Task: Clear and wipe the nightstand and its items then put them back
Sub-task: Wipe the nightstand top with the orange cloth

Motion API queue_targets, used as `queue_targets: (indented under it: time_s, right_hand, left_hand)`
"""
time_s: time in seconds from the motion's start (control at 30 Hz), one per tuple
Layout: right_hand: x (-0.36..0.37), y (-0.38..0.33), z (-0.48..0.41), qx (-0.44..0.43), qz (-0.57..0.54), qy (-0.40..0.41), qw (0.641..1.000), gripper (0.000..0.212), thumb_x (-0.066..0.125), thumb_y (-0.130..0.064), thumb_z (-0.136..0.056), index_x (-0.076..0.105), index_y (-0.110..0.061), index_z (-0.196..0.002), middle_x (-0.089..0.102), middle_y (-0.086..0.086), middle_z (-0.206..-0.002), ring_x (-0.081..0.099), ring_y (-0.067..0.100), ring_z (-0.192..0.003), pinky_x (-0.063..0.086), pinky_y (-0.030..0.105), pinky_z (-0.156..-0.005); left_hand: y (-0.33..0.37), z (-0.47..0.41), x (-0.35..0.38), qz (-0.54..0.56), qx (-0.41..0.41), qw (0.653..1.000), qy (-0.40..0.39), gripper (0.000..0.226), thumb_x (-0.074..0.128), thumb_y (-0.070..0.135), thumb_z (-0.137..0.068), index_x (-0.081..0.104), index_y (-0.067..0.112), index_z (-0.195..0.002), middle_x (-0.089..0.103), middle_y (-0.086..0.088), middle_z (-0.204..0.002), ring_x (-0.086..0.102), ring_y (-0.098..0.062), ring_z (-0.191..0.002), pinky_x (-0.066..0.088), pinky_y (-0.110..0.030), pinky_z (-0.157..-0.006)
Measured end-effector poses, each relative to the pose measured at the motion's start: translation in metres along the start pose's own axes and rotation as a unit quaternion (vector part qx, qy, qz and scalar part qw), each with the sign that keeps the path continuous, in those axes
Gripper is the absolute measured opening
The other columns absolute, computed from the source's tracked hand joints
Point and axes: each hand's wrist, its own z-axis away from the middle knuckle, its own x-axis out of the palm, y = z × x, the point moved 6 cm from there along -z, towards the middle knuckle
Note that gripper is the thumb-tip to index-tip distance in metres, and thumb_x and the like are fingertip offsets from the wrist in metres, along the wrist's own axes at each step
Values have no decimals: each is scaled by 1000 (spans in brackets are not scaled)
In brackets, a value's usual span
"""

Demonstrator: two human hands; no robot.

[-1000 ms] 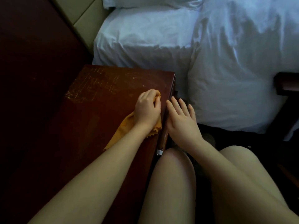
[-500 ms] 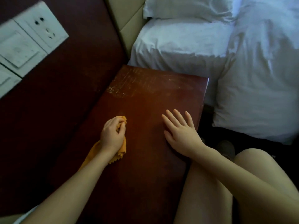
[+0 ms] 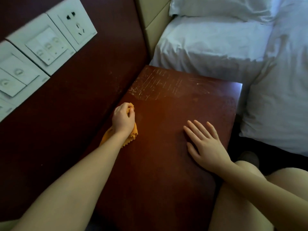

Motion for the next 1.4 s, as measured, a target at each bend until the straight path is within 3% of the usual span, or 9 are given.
queue_targets:
  time_s: [0.2, 0.3, 0.57, 0.67, 0.83, 1.0, 1.23, 1.3, 1.4]
  right_hand:
    - [4, 0, -3, -2, -2, -11, 1000, 55, 30, -37, -89, 48, -13, -135, 45, 8, -141, 33, 23, -134, 10, 41, -111]
    - [5, 1, -3, 5, 5, -20, 1000, 55, 30, -37, -89, 50, -13, -134, 46, 8, -140, 40, 27, -132, 16, 44, -113]
    - [9, 3, -1, 13, -15, -52, 998, 58, 26, -39, -90, 42, -14, -139, 39, 7, -145, 33, 25, -136, 13, 44, -112]
    - [7, 3, -2, 8, -22, -47, 999, 58, 24, -40, -90, 40, -15, -140, 36, 6, -147, 28, 21, -138, 10, 42, -113]
    - [10, 4, -2, 5, -28, -57, 998, 55, 30, -38, -92, 34, -20, -143, 26, 2, -152, 8, 8, -137, -7, 33, -114]
    - [10, 4, -2, 2, -27, -65, 998, 55, 31, -38, -91, 32, -21, -144, 23, 1, -152, 4, 7, -136, -7, 34, -114]
    - [6, 2, -4, 6, -20, -56, 998, 55, 29, -38, -90, 46, -14, -137, 39, 10, -145, 34, 27, -135, 12, 45, -111]
    - [6, 2, -4, 9, -20, -54, 998, 53, 33, -35, -90, 48, -13, -135, 41, 11, -143, 37, 28, -134, 15, 46, -110]
    - [6, 1, -3, 11, -18, -50, 999, 52, 35, -34, -89, 49, -12, -134, 43, 11, -142, 39, 29, -132, 18, 47, -110]
  left_hand:
    - [7, -30, 7, 0, -2, 1000, 10, 15, 47, 14, -92, 60, 11, -99, 62, -5, -105, 52, -21, -105, 37, -26, -80]
    - [14, -30, 12, -17, 52, 998, -22, 16, 47, 15, -93, 59, 11, -101, 62, -5, -106, 52, -22, -106, 38, -27, -83]
    - [26, 7, 12, 42, 193, 976, -94, 14, 53, 14, -91, 64, 13, -98, 64, 1, -109, 54, -18, -106, 37, -24, -86]
    - [17, -1, 8, 35, 159, 984, -66, 14, 51, 16, -92, 63, 13, -99, 64, 0, -107, 53, -17, -104, 36, -23, -84]
    - [12, -27, 13, 7, 9, 1000, 16, 13, 46, 15, -92, 58, 12, -97, 62, -4, -103, 52, -20, -103, 36, -24, -78]
    - [23, -25, 18, -2, 31, 1000, -2, 12, 47, 13, -92, 58, 11, -96, 62, -3, -102, 52, -21, -103, 35, -24, -77]
    - [39, 26, 10, 85, 227, 960, -141, 9, 59, 12, -87, 65, 15, -93, 64, 4, -107, 52, -7, -105, 39, -23, -90]
    - [29, 23, 5, 81, 219, 963, -132, 10, 58, 11, -88, 66, 14, -93, 64, 3, -107, 53, -10, -106, 39, -23, -91]
    - [13, 2, 5, 45, 141, 987, -70, 13, 52, 13, -91, 63, 12, -98, 63, -2, -107, 53, -17, -105, 38, -23, -86]
